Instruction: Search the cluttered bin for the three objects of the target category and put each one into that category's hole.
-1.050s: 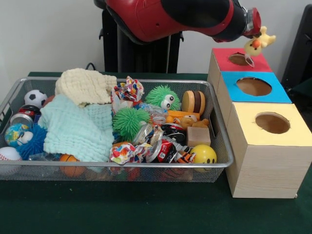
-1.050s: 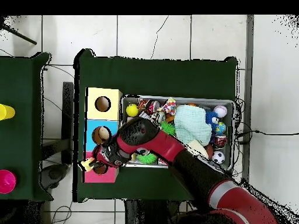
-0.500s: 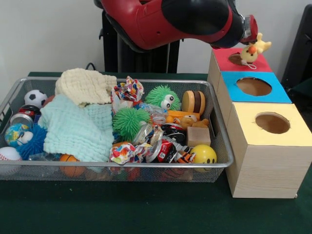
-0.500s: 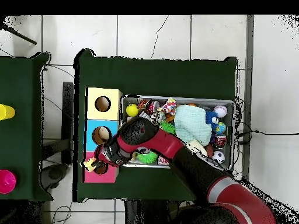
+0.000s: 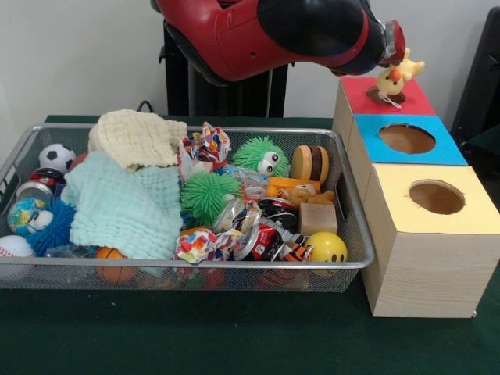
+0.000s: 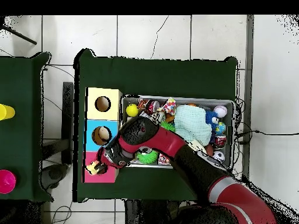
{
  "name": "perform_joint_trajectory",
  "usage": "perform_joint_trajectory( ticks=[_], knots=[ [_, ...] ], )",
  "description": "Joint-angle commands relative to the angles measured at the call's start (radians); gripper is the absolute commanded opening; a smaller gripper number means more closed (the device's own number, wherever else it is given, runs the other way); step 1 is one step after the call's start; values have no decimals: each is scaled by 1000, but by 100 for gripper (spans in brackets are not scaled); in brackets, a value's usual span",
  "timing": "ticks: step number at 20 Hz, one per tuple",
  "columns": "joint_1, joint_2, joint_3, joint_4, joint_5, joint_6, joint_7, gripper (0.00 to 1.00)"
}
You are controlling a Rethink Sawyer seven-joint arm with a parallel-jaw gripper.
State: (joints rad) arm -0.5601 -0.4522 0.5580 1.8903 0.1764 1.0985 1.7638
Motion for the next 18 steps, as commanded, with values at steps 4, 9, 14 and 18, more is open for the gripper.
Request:
perform_joint_trajectory(
  ticks=[4, 9, 14, 18],
  knots=[
    [-10, 24, -30, -50, -19, 49, 52, 0],
    [-23, 37, -24, -14, -8, 12, 39, 0],
    [-37, 51, -23, 28, -5, -42, 26, 0],
    [-46, 50, -21, 64, -7, -83, 21, 0]
  ],
)
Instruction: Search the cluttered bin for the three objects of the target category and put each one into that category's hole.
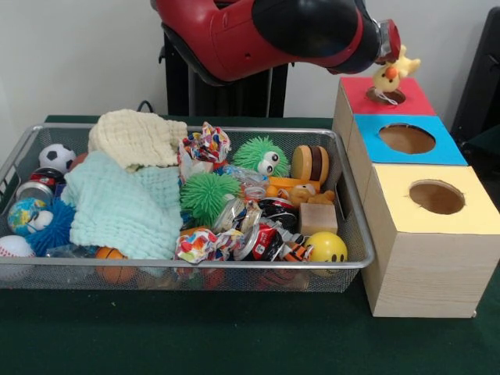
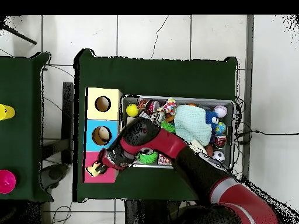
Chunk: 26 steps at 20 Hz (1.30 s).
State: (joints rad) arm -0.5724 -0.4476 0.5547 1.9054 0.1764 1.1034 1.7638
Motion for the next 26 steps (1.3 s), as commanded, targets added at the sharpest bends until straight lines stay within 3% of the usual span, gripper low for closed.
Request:
perform_joint_trajectory(
  ticks=[1, 4, 5, 14, 16, 22, 24, 26],
  knots=[
    [-35, 45, -17, 56, -8, -95, 21, 0],
    [-39, 38, -16, 79, -7, -118, 28, 0],
    [-41, 37, -16, 86, -7, -125, 30, 100],
    [-69, 39, -1, 151, -12, -188, 11, 100],
    [-61, 41, 0, 123, -8, -165, 18, 100],
    [-75, 6, 16, 150, -4, -166, 18, 100],
    [-65, -24, 1, 142, -34, -171, 22, 100],
    [-37, -59, -43, 102, -109, -222, 26, 100]
  ],
)
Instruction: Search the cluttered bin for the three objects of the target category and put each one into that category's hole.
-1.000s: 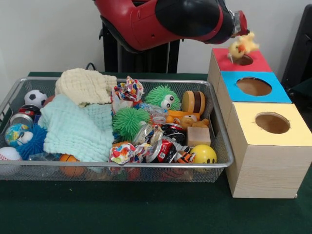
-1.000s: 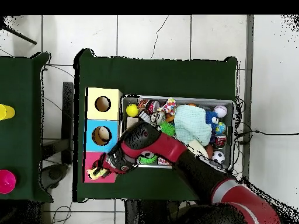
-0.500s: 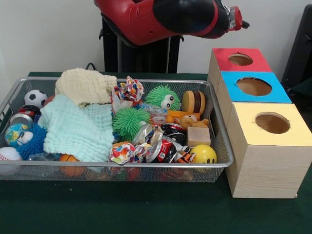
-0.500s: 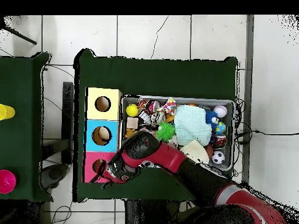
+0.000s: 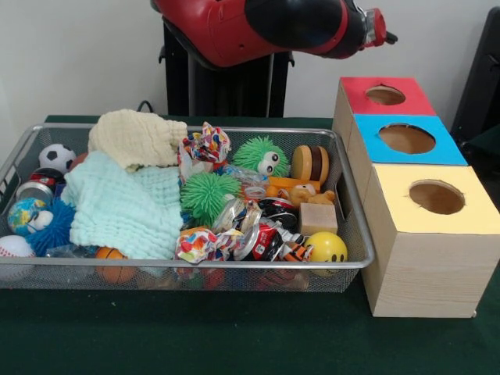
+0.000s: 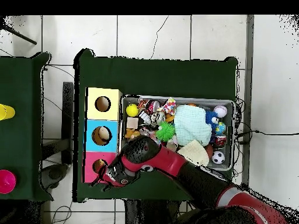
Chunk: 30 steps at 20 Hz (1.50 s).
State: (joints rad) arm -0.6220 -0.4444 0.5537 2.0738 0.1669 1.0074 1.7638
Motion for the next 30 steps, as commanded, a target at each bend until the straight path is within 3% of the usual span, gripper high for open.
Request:
perform_joint_trajectory(
  ticks=[1, 2, 9, 12, 19, 22, 26, 30],
  knots=[
    [25, -82, -64, -89, -136, -142, 33, 100],
    [35, -109, -78, -106, -171, -151, 36, 100],
    [18, -212, -57, -143, -207, -75, 38, 100],
    [27, -236, -60, -164, -240, -123, 44, 100],
    [72, -219, -106, -202, -422, -440, 65, 100],
    [109, -228, -147, -202, -512, -622, 106, 100],
    [163, -219, -215, -233, -565, -756, 129, 100],
    [191, -228, -252, -239, -574, -806, 105, 100]
  ],
)
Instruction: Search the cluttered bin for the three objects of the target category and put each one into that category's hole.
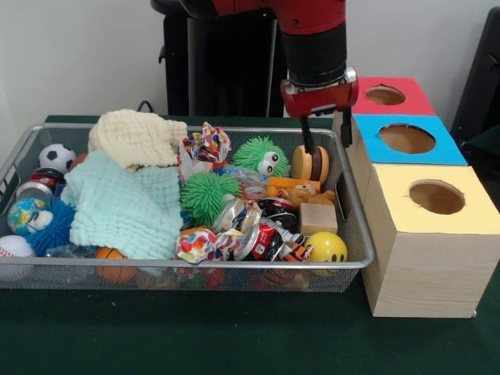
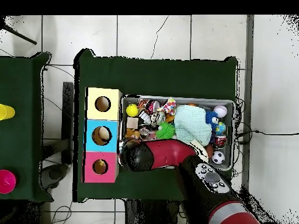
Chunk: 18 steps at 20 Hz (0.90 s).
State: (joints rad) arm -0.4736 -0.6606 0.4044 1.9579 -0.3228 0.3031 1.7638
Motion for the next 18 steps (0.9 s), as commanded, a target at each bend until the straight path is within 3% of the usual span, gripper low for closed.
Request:
perform_joint_trajectory(
  ticks=[1, 11, 15, 18],
  knots=[
    [44, -10, -103, -127, -85, -104, 88, 100],
    [23, -32, -80, -136, -91, -52, 3, 100],
    [31, -12, -103, -161, -121, -26, -32, 100],
    [40, 12, -126, -175, -150, -63, -21, 100]
  ],
)
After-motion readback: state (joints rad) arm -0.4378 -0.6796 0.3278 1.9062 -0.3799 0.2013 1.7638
